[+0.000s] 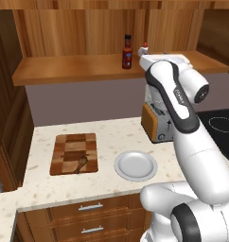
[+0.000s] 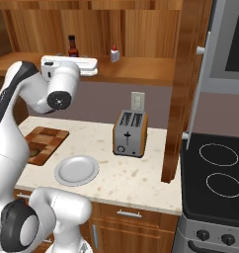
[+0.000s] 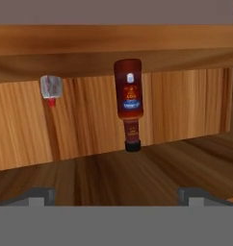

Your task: Pick the chicken drumstick from the plate and place it on the cutting board. Then pick the condiment bottle from the cabinet and place it next to the cutting board.

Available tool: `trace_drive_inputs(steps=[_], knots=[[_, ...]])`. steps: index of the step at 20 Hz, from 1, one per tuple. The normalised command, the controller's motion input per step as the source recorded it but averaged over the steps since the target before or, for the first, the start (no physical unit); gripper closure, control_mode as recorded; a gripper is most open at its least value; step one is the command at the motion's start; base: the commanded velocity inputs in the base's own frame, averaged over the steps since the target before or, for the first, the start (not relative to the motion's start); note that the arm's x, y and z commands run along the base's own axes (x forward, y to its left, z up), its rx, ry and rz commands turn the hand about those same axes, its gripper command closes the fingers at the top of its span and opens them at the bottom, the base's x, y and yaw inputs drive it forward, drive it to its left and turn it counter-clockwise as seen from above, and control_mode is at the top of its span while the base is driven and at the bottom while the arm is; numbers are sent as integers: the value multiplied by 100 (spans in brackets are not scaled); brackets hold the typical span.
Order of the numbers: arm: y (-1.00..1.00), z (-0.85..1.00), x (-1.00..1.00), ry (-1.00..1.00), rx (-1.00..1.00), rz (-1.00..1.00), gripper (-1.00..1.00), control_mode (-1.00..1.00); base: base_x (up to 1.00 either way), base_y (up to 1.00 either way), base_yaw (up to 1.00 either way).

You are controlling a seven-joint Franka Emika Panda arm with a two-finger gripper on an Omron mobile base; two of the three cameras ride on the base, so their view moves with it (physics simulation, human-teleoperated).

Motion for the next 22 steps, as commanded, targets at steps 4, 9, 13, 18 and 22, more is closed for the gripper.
trace_drive_inputs(steps=[4, 9, 13, 18, 22], knots=[[20, 20, 0, 0, 0, 0, -100, -100, 0, 0, 0], [20, 19, 0, 0, 0, 0, -100, -100, 0, 0, 0], [20, 16, 0, 0, 0, 0, -100, -100, 0, 0, 0], [22, 13, 0, 1, 0, 0, -100, -100, 0, 0, 0], [15, 12, 0, 1, 0, 0, -100, -100, 0, 0, 0]])
